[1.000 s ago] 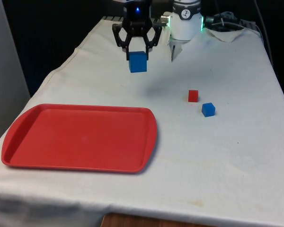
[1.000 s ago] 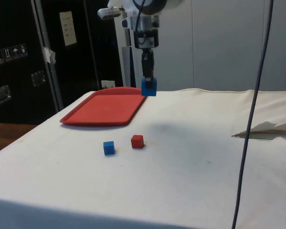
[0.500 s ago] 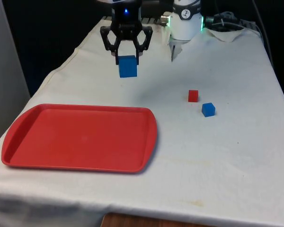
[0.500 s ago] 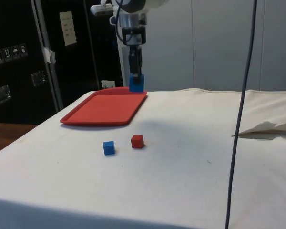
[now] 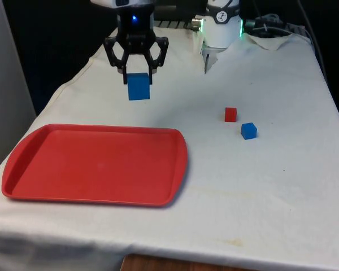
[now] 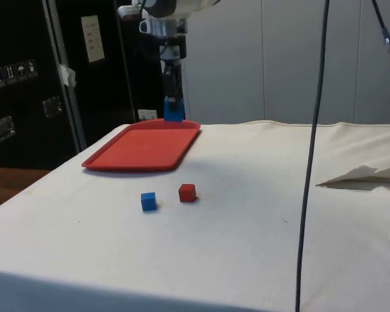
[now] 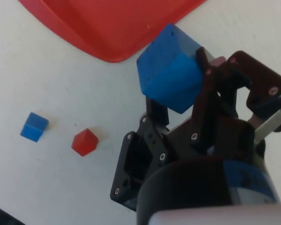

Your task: Pick up the largest block and place it onto the tray.

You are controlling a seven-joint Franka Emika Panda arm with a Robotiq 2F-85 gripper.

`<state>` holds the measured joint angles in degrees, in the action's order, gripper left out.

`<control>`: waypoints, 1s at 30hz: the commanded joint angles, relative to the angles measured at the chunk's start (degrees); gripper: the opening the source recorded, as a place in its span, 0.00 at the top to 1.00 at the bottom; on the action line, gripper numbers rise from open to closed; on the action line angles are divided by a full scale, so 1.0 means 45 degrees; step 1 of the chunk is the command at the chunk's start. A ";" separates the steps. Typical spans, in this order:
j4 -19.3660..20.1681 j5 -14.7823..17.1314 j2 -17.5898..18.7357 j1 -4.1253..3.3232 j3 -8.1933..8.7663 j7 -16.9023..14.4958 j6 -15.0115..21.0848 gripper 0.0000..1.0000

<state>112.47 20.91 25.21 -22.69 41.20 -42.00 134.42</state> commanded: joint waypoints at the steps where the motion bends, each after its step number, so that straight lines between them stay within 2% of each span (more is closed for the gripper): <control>1: -0.0344 0.0216 0.0204 0.0178 -0.0089 -0.0178 -0.0255 0.97; 5: -0.1133 0.0713 0.0840 0.0318 0.0051 -0.0484 -0.0586 0.97; 6: -0.0980 0.0624 0.0789 0.0166 0.0166 -0.0395 -0.0420 0.97; 7: -0.1299 0.0802 0.0968 0.0357 0.0076 -0.0535 -0.0649 0.97; 12: -0.2292 0.1426 0.1770 0.0547 0.0255 -0.0866 -0.1082 0.97; 13: -0.2445 0.1528 0.1884 0.0560 0.0293 -0.0917 -0.1133 0.97; 14: -0.2317 0.1515 0.1859 0.0420 0.0407 -0.0866 -0.0980 0.97; 15: -0.2623 0.1642 0.2037 0.0598 0.0331 -0.0955 -0.1210 0.97; 16: -0.2967 0.1833 0.2317 0.0662 0.0382 -0.1031 -0.1362 0.97; 18: -0.3119 0.1935 0.2445 0.0688 0.0420 -0.1070 -0.1413 0.97; 19: -0.3463 0.2165 0.2776 0.0789 0.0433 -0.1146 -0.1502 0.97; 23: -0.4074 0.2661 0.3463 0.0929 0.0522 -0.1350 -0.1579 0.97; 24: -0.3871 0.2687 0.3387 0.0751 0.0688 -0.1375 -0.1426 0.97; 25: -0.4214 0.2788 0.3629 0.0968 0.0547 -0.1401 -0.1592 0.97; 26: -0.4469 0.3056 0.3998 0.1031 0.0586 -0.1490 -0.1566 0.97; 30: -0.4940 0.3603 0.4686 0.1120 0.0688 -0.1655 -0.1541 0.97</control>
<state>91.39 36.90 45.49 -18.45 44.86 -49.39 128.00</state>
